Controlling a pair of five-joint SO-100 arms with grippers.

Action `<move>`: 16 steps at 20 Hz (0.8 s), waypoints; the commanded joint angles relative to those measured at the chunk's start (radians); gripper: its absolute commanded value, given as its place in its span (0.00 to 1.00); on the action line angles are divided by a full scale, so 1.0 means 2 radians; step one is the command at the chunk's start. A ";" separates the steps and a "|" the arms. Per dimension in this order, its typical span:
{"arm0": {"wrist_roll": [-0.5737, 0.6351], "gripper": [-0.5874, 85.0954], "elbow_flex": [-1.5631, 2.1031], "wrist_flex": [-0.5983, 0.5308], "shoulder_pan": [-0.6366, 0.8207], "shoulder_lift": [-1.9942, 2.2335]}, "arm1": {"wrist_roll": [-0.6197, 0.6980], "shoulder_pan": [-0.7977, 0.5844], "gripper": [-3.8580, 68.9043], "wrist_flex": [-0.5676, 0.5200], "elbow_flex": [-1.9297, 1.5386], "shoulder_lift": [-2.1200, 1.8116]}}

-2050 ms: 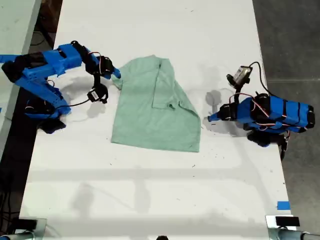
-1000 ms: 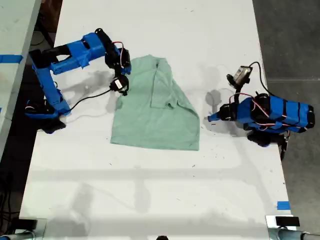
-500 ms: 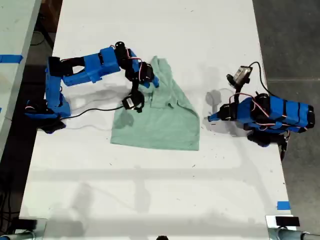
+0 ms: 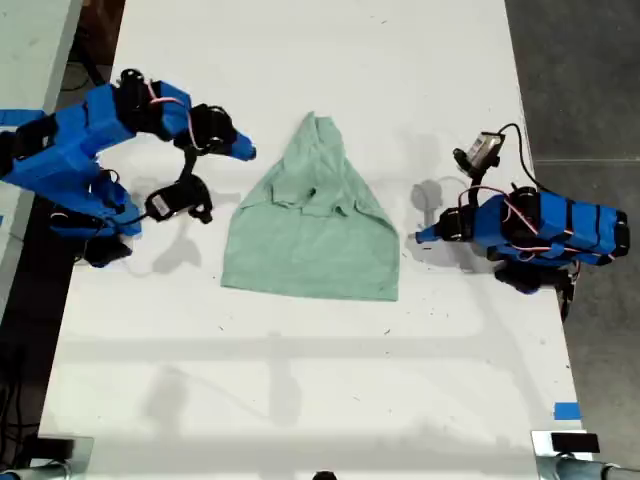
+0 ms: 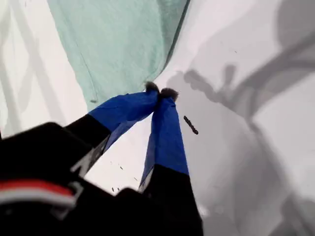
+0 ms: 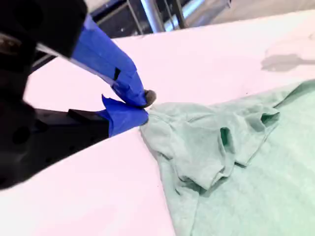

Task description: Fold t shirt

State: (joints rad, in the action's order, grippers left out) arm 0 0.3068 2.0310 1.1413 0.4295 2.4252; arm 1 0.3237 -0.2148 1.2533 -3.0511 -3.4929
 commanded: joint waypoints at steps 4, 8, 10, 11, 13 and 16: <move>-0.040 0.01 0.492 -0.125 -0.093 0.559 | -0.002 -0.002 0.06 -0.002 -0.023 -0.008; -0.011 0.01 0.567 -0.106 -0.087 0.591 | -0.002 -0.002 0.06 -0.002 -0.024 -0.008; -0.016 0.01 0.570 -0.100 -0.076 0.591 | -0.003 -0.003 0.06 -0.002 -0.024 -0.008; -0.017 0.01 0.571 -0.099 -0.076 0.591 | -0.005 -0.002 0.06 -0.001 -0.024 -0.008; -0.020 0.01 0.571 -0.095 -0.076 0.591 | -0.005 -0.001 0.06 -0.001 -0.024 -0.008; -0.021 0.01 0.571 -0.093 -0.074 0.591 | 0.002 -0.005 0.06 -0.003 -0.024 -0.008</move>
State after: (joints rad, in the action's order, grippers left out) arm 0 0.2761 3.1707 0.9541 0.2638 3.6018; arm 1 0.3237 -0.2132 1.2533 -3.0511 -3.4929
